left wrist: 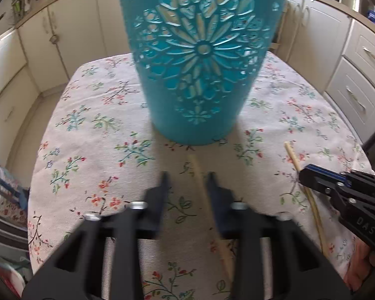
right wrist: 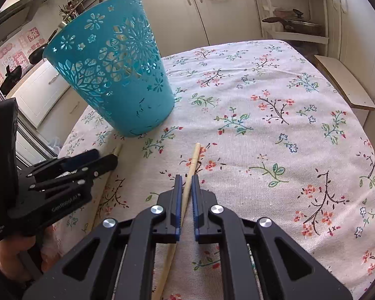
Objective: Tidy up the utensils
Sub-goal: 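Grasp a chopstick with the left tool while the right tool grasps another, then lift the left tool's chopstick over the teal basket and drop it in, then return the open left tool beside the basket while the right tool lifts its chopstick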
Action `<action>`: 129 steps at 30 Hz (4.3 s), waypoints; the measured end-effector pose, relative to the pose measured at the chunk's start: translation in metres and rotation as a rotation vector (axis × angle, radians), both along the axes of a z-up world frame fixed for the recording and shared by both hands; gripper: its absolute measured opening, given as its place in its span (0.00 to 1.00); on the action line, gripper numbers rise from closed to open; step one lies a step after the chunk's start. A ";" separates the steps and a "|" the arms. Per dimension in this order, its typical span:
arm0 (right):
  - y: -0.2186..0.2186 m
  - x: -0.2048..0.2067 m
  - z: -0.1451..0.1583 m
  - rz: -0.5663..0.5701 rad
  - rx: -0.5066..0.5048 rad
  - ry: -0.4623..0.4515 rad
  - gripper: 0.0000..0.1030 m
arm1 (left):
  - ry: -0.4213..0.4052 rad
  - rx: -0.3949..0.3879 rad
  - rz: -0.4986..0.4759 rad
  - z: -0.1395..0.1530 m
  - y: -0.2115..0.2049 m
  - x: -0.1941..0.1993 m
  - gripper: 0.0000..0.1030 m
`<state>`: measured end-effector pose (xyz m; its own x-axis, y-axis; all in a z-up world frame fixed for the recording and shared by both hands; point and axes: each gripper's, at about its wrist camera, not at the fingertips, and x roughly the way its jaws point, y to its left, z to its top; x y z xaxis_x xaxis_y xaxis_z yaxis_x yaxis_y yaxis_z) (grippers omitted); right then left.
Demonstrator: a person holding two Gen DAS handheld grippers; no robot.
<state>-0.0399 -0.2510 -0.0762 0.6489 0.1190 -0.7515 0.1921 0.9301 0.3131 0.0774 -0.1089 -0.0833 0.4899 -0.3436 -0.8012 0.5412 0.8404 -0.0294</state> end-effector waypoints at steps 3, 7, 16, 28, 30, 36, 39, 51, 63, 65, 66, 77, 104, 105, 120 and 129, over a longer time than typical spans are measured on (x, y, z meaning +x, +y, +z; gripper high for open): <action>0.000 0.000 0.001 0.001 -0.004 0.004 0.08 | 0.011 0.007 -0.020 0.001 -0.001 -0.001 0.08; 0.003 0.007 0.002 0.006 -0.031 0.018 0.08 | 0.023 0.054 -0.042 0.002 -0.006 -0.001 0.09; 0.005 0.014 0.003 0.098 -0.059 0.032 0.07 | -0.007 0.082 -0.062 0.001 -0.009 -0.004 0.05; 0.009 0.009 0.002 0.092 -0.083 0.014 0.07 | -0.018 0.069 -0.066 0.000 -0.007 -0.009 0.05; 0.009 0.008 0.002 0.091 -0.079 0.013 0.07 | -0.017 0.067 -0.072 0.001 -0.006 -0.013 0.05; 0.001 0.006 0.001 0.085 -0.017 0.005 0.07 | -0.023 0.048 -0.091 0.011 0.002 -0.026 0.05; -0.005 0.006 0.000 0.082 0.023 0.002 0.07 | -0.005 -0.001 -0.107 0.021 0.010 -0.031 0.05; -0.003 0.005 0.002 0.083 0.021 -0.001 0.07 | -0.021 -0.419 -0.200 0.129 0.064 -0.042 0.05; -0.006 0.007 0.001 0.085 0.034 -0.005 0.07 | -0.171 -0.554 -0.220 0.220 0.062 -0.030 0.05; -0.006 0.007 0.001 0.085 0.034 -0.005 0.07 | -0.202 -0.564 -0.213 0.235 0.064 -0.030 0.05; -0.006 0.007 0.001 0.085 0.034 -0.005 0.07 | -0.218 -0.570 -0.207 0.243 0.065 -0.028 0.05; -0.005 0.007 0.001 0.084 0.034 -0.005 0.08 | -0.457 -0.540 -0.085 0.298 0.061 -0.006 0.05; 0.008 0.008 0.006 0.121 -0.012 -0.012 0.21 | -0.366 -0.208 0.089 0.153 0.056 0.009 0.48; 0.010 0.007 0.006 0.121 -0.026 -0.011 0.21 | -0.369 -0.199 0.096 0.150 0.059 0.006 0.50; 0.040 0.007 0.009 0.174 -0.227 0.029 0.10 | -0.209 -0.120 0.144 0.074 0.071 0.004 0.79; 0.036 -0.001 0.009 0.193 -0.240 0.039 0.10 | -0.041 -0.121 0.175 0.014 0.062 0.014 0.83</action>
